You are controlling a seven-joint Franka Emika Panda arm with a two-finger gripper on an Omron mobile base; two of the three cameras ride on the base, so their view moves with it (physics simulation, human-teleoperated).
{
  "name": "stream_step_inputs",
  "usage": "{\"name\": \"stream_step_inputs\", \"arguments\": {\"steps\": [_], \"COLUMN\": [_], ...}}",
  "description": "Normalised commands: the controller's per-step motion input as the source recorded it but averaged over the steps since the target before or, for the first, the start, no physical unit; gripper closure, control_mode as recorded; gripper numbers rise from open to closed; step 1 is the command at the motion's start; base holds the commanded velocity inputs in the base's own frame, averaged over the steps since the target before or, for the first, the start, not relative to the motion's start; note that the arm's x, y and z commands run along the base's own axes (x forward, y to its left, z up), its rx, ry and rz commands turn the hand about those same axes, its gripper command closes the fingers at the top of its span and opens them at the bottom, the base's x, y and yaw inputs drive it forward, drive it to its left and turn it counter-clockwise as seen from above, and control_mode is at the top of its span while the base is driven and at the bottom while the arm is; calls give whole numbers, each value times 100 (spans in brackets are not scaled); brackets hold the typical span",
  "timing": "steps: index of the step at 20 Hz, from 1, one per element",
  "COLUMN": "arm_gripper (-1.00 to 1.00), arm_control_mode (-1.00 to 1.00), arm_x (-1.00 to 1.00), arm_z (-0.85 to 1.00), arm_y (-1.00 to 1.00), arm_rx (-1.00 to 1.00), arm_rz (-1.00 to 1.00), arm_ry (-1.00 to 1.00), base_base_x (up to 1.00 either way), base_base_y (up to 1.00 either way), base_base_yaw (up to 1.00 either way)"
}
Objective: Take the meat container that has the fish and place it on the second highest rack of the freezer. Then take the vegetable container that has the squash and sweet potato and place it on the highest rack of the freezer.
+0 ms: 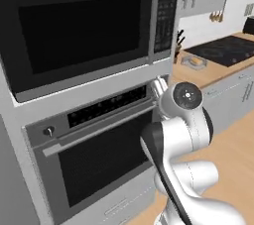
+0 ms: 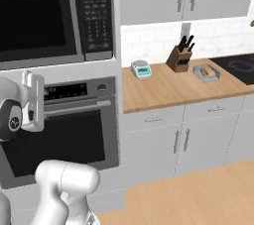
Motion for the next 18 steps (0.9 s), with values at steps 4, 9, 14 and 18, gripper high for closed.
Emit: {"name": "stream_step_inputs", "arguments": {"steps": [4,9,14,18], "arm_gripper": [-100,-100,-100,-100], "arm_control_mode": [100,100,100,100], "arm_x": [0,0,0,0], "arm_z": [0,0,0,0], "arm_y": [0,0,0,0], "arm_rx": [0,0,0,0], "arm_rz": [0,0,0,0], "arm_ry": [0,0,0,0], "base_base_x": [73,90,100,100], "base_base_y": [-100,-95,-76,-43], "base_base_yaw": [-45,-31,-8,1]}}
